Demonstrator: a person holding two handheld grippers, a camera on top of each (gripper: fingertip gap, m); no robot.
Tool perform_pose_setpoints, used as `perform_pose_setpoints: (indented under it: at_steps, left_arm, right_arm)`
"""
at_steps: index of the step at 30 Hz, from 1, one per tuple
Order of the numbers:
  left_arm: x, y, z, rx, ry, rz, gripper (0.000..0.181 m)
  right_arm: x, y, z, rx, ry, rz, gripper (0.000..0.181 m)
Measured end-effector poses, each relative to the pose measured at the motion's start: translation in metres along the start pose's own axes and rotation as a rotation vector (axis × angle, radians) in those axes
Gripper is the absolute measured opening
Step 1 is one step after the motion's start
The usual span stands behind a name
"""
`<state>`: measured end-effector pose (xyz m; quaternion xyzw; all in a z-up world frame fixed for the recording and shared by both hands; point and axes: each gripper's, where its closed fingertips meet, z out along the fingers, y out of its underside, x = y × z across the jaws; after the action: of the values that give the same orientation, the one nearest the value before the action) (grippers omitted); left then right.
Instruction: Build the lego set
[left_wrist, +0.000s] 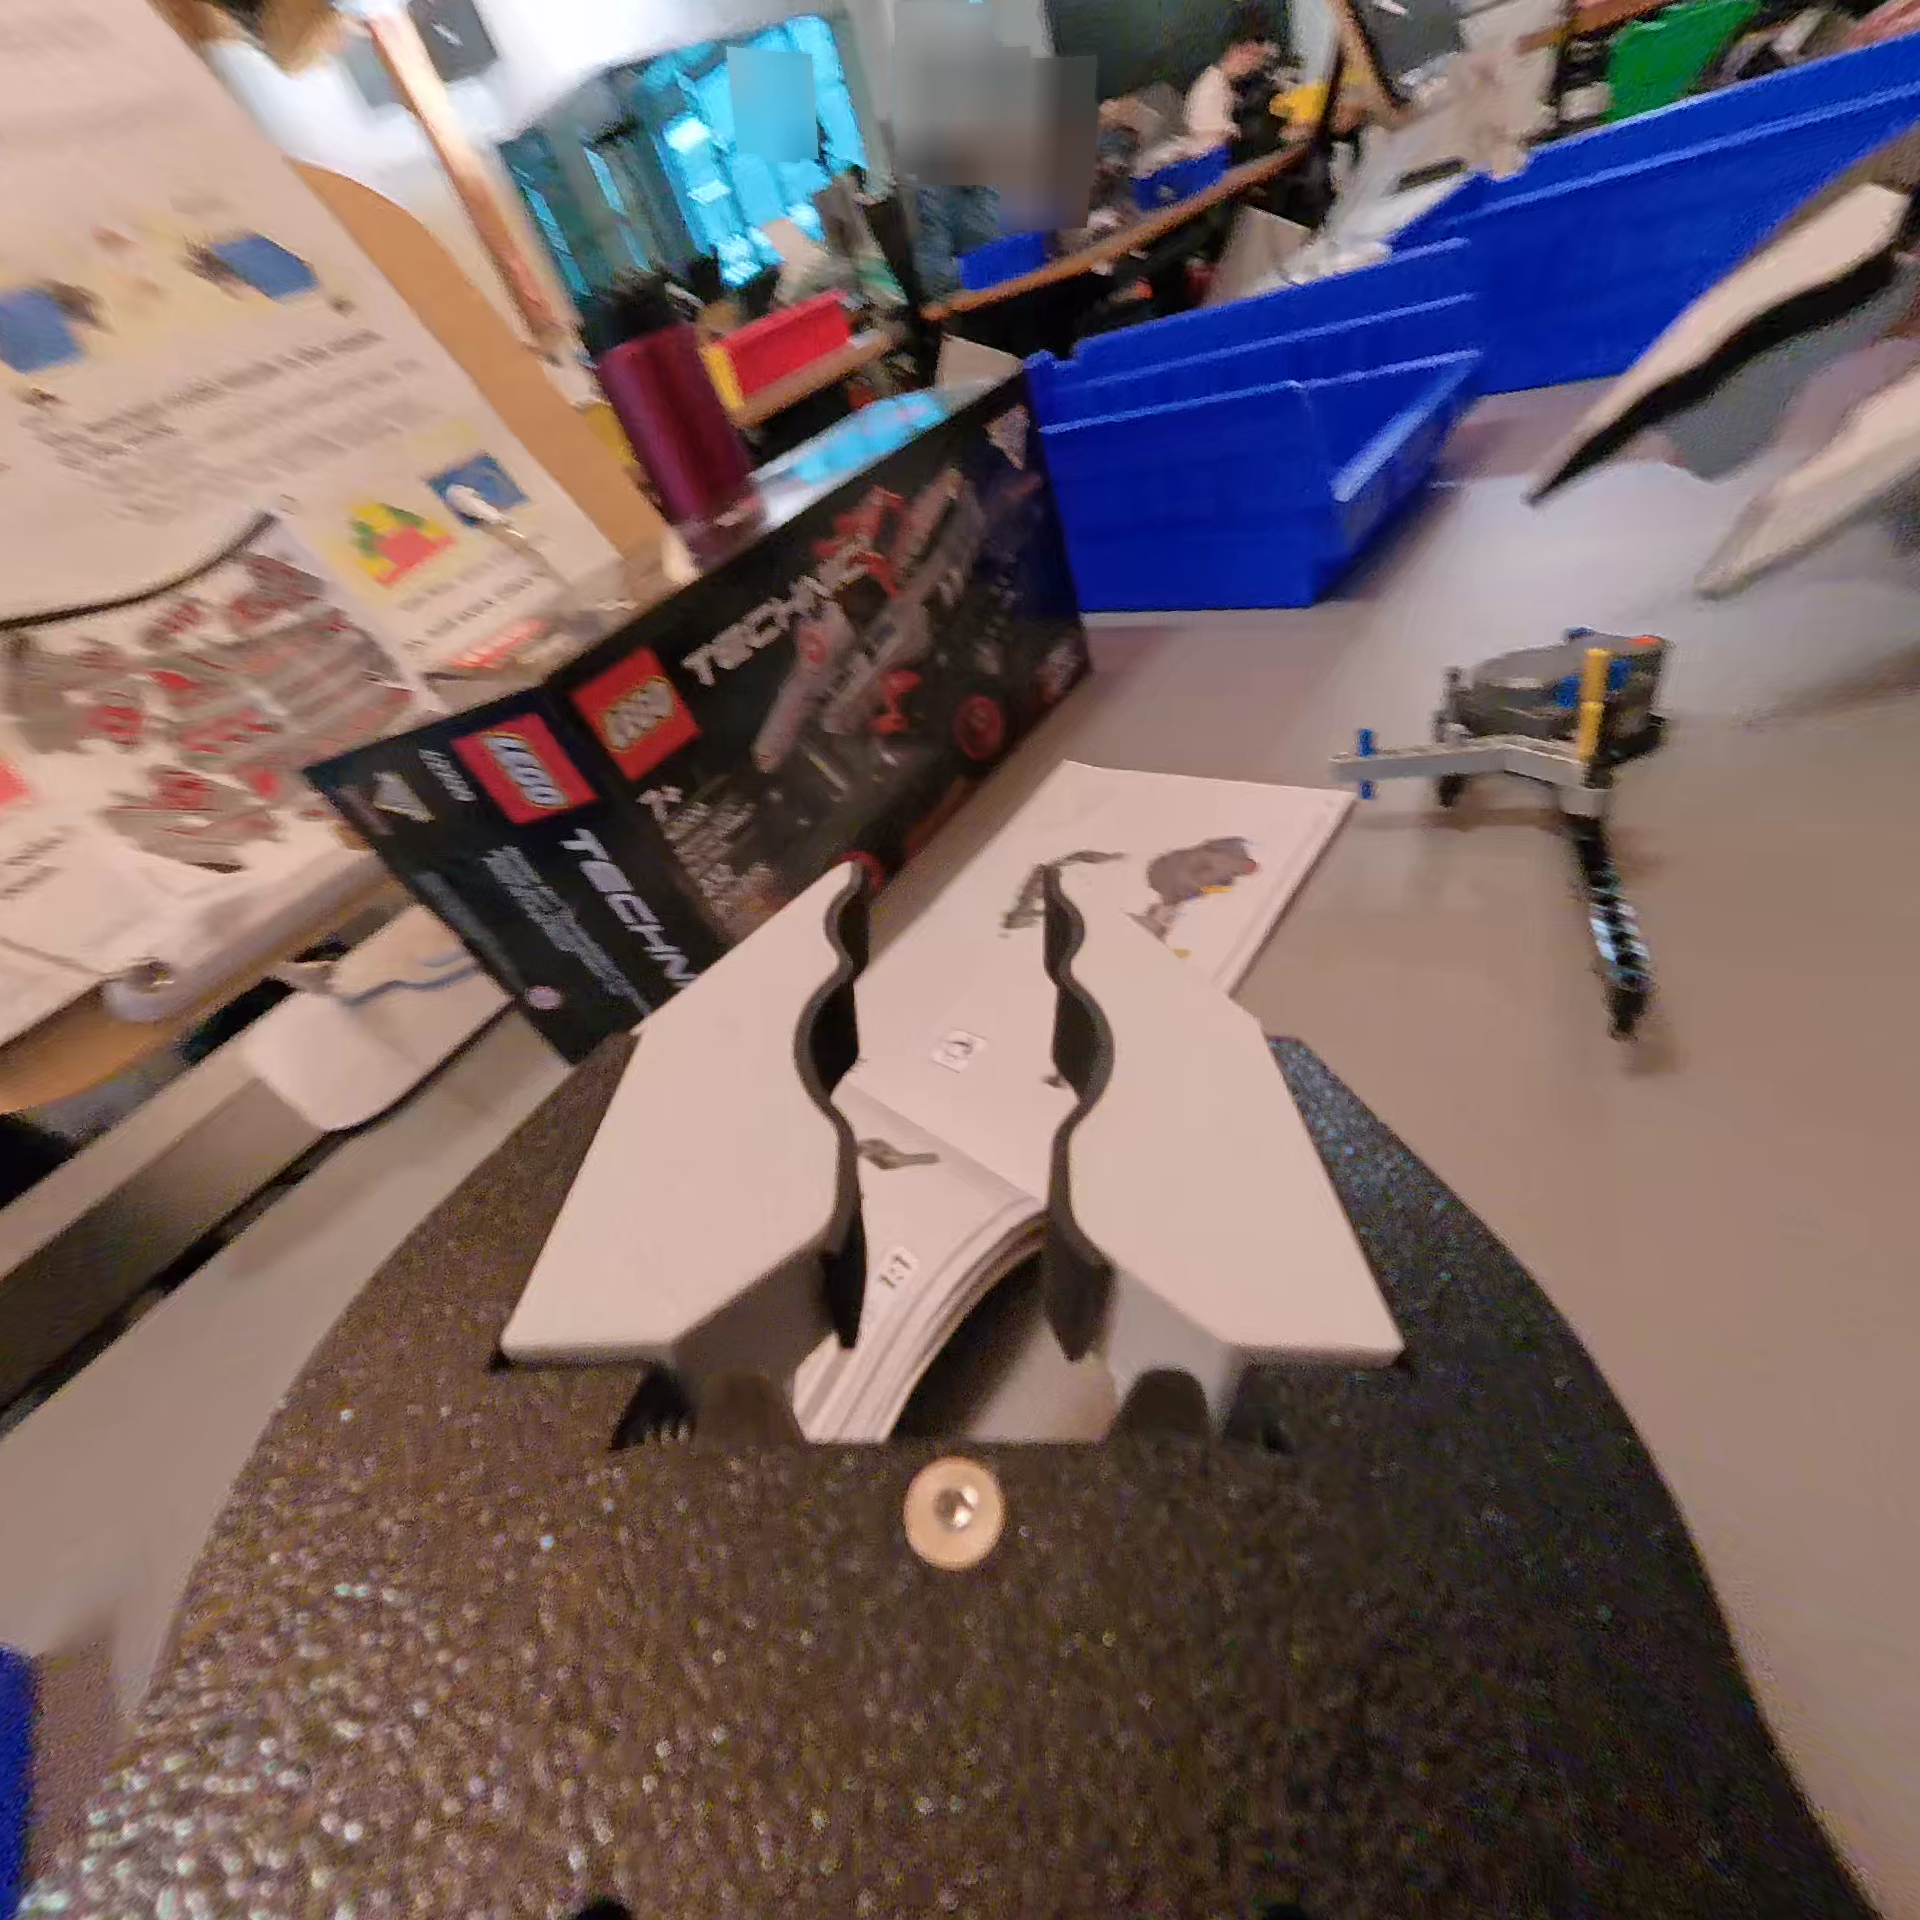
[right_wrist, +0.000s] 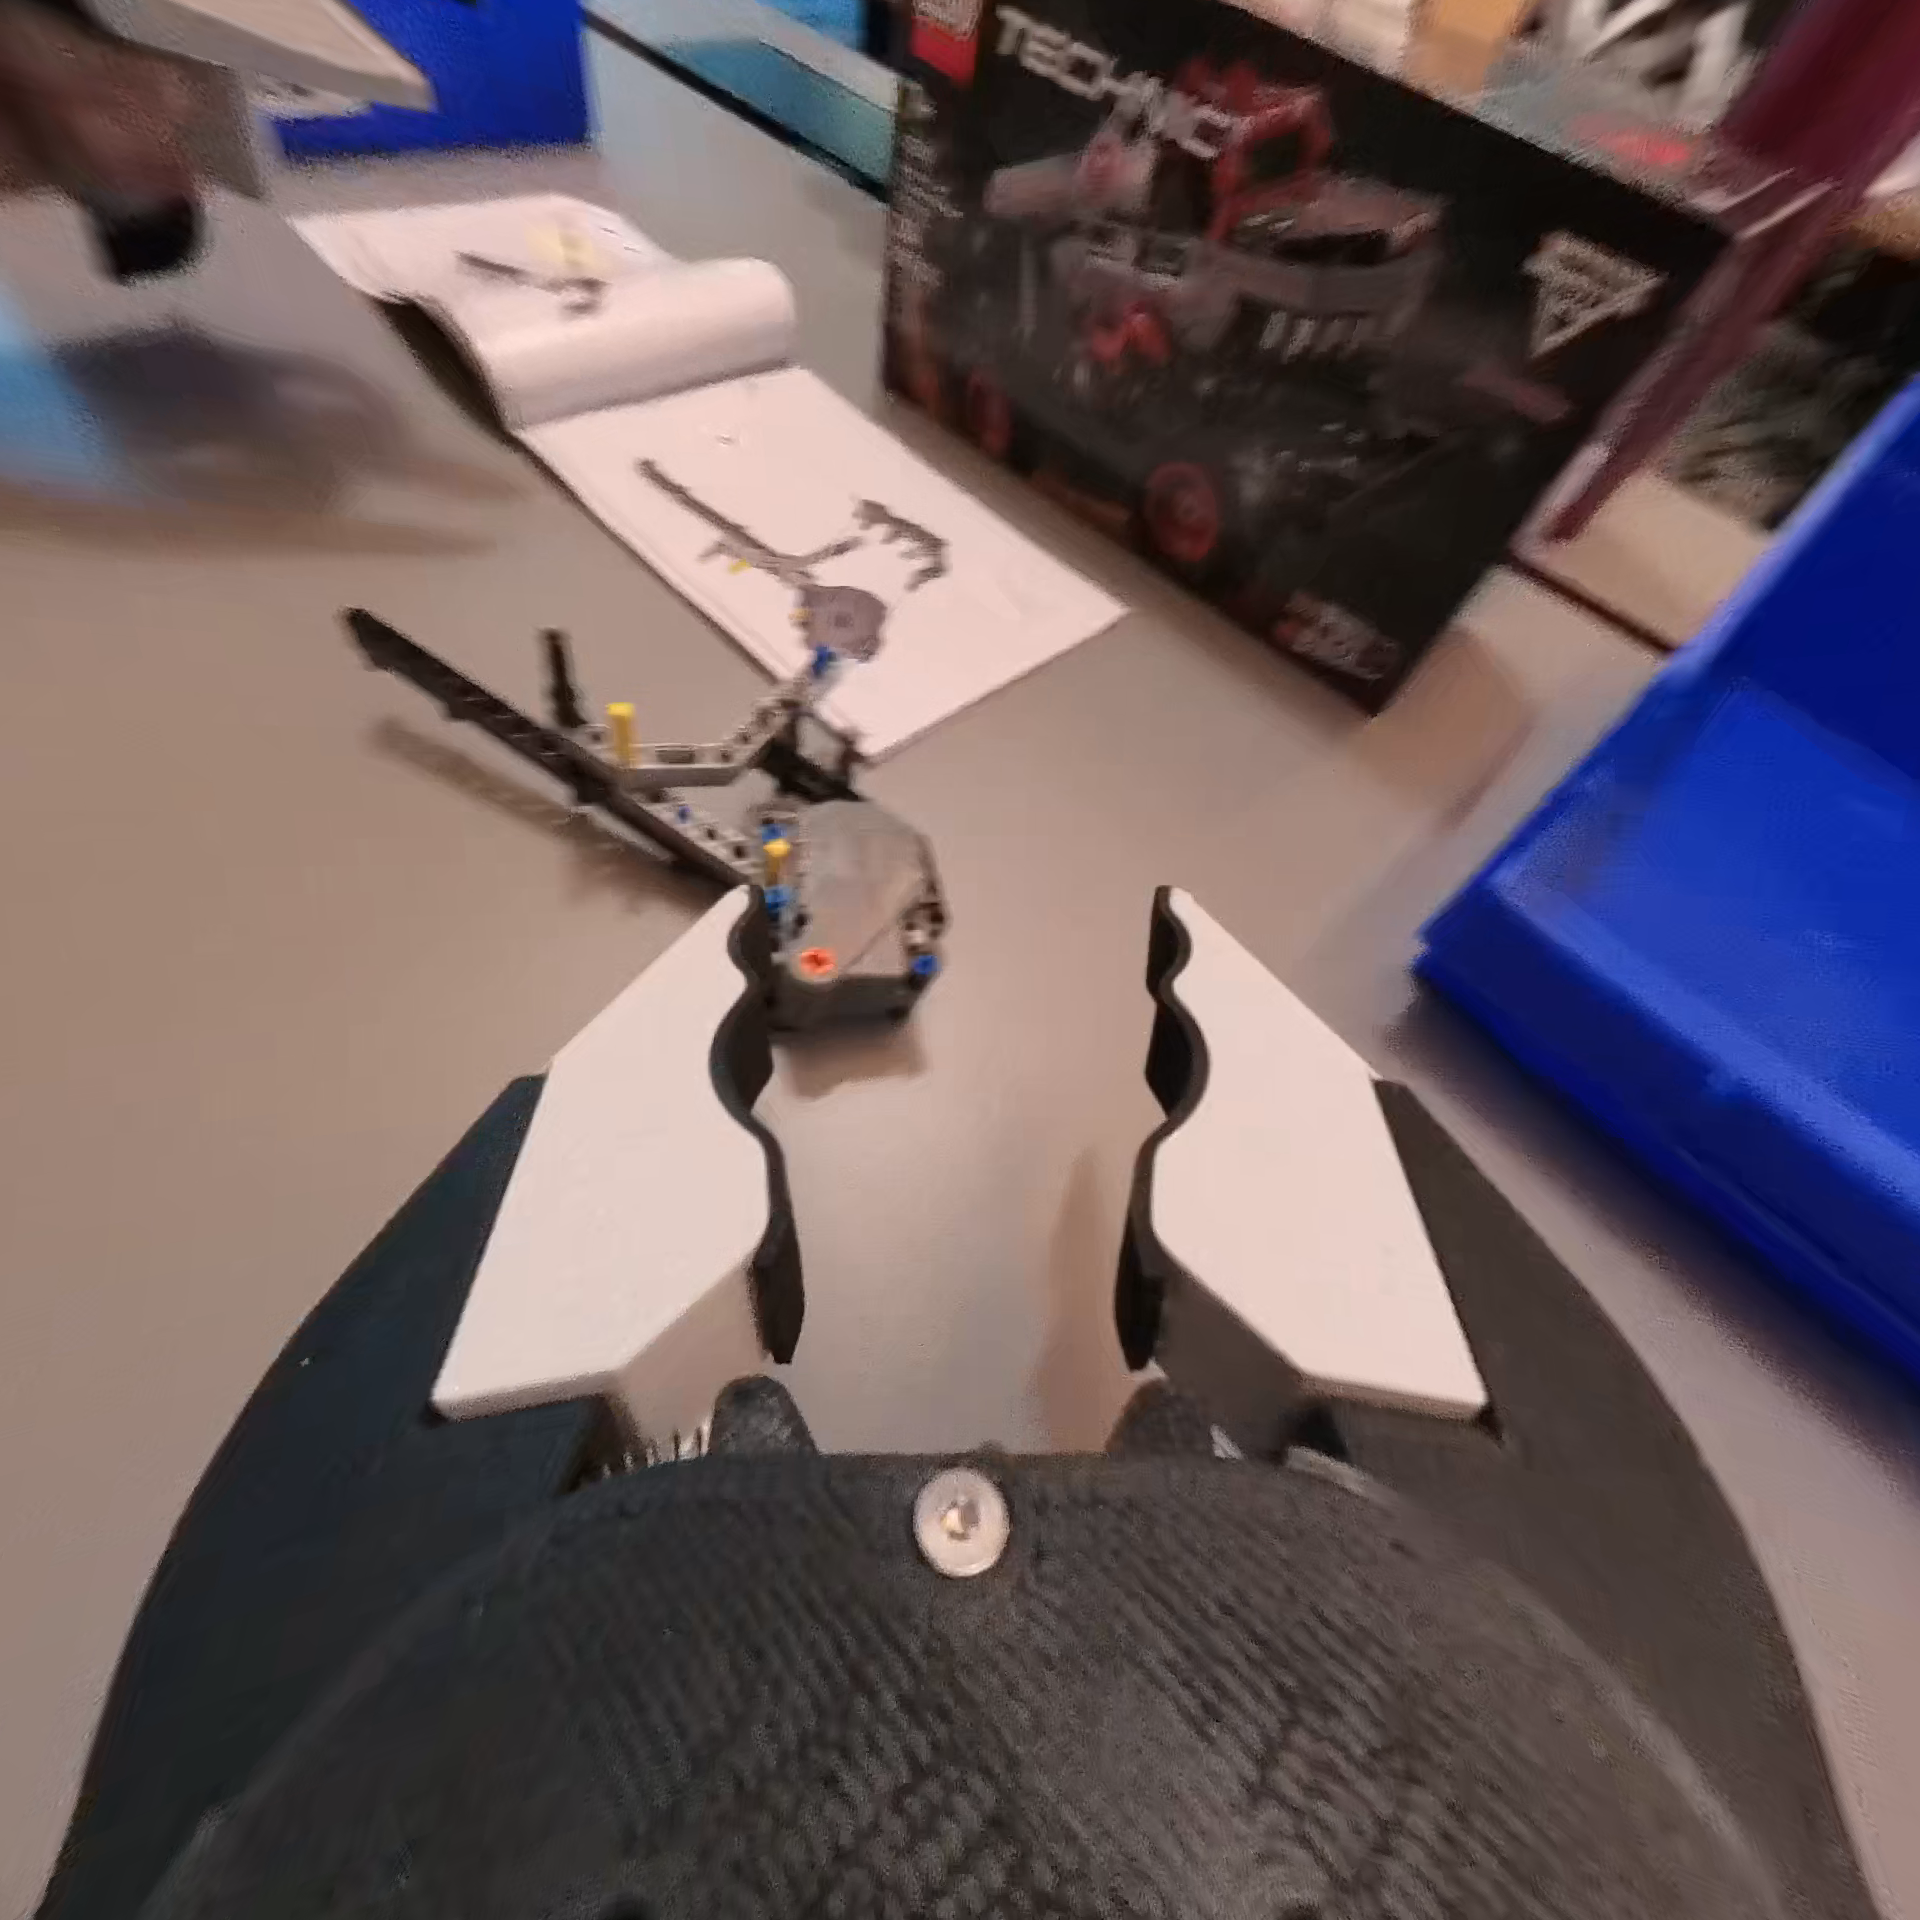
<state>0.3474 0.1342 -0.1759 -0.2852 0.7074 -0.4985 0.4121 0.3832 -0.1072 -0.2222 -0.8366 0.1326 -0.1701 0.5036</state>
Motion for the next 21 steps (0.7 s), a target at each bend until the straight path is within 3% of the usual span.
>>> perform_pose_setpoints:
  at_steps: [2, 5, 11, 21]
  left_arm:
    - [-0.009, -0.003, -0.002, 0.03, -0.09, 0.021, 0.025]
    - [-0.009, 0.002, 0.001, 0.021, -0.131, 0.045, 0.023]
    - [0.003, 0.012, 0.008, -0.008, -0.098, 0.074, 0.023]
    - [0.013, 0.021, 0.012, -0.031, -0.059, 0.101, 0.022]
  right_arm:
    - [-0.012, 0.005, 0.003, -0.033, -0.077, 0.039, 0.072]
    - [-0.013, 0.008, 0.015, -0.072, -0.066, 0.027, 0.062]
    - [-0.028, 0.023, 0.03, -0.151, -0.156, 0.049, 0.053]
    - [-0.024, 0.028, 0.035, -0.17, -0.123, 0.015, 0.044]
